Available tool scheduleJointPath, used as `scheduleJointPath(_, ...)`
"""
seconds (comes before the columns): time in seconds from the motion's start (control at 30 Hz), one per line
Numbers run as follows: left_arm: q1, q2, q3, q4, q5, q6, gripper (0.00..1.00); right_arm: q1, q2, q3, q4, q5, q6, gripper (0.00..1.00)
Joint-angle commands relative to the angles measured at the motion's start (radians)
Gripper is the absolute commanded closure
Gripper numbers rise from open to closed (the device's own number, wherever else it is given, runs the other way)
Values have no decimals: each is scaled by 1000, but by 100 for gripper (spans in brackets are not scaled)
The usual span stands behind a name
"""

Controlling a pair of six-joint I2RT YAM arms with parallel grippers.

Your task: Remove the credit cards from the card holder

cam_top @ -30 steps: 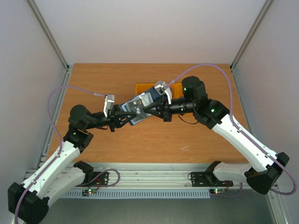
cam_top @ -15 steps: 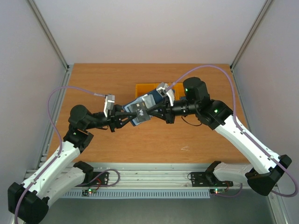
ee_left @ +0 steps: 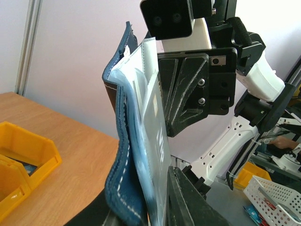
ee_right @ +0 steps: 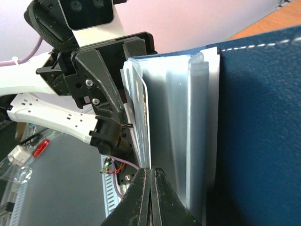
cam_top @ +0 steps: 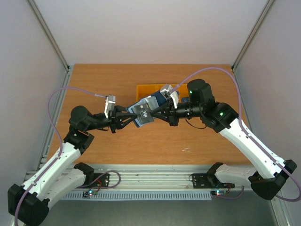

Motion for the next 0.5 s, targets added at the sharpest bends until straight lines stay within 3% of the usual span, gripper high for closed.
scheduleJointPath(0.0,-4,-6,26,38,-2,13,82,-8,-30,16,-2,23,-15,99)
scheduleJointPath(0.13,-4,-5,29,26,-12,15,99,-8,-30,15,-2,25,-11,99)
scheduleJointPath(0.47,-4,-12,30,-79,-133,56,100,-28,-88,17,-86,142,-57,99)
